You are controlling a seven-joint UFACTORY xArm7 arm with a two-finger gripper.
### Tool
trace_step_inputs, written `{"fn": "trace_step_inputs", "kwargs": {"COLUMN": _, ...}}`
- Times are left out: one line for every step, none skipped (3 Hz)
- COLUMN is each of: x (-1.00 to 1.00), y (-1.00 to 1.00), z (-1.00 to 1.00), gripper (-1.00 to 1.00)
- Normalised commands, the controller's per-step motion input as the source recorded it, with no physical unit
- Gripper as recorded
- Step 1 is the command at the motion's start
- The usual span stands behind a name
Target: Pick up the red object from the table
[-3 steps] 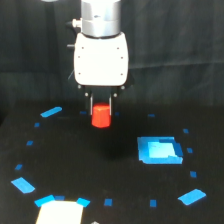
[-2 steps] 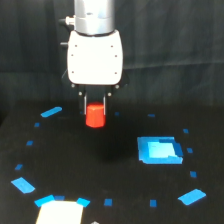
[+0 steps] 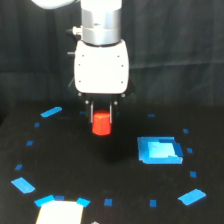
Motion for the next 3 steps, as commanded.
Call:
{"fn": "trace_step_inputs", "kwargs": {"x": -0.47, "y": -1.0, "z": 0.2, "gripper": -1.0}}
{"fn": "trace_step_inputs", "kwargs": {"x": -0.59, "y": -1.0, "z": 0.51, "gripper": -1.0}}
{"fn": "trace_step_inputs", "kwargs": {"x": 0.05, "y": 1.0, "z": 1.0, "gripper": -0.87}}
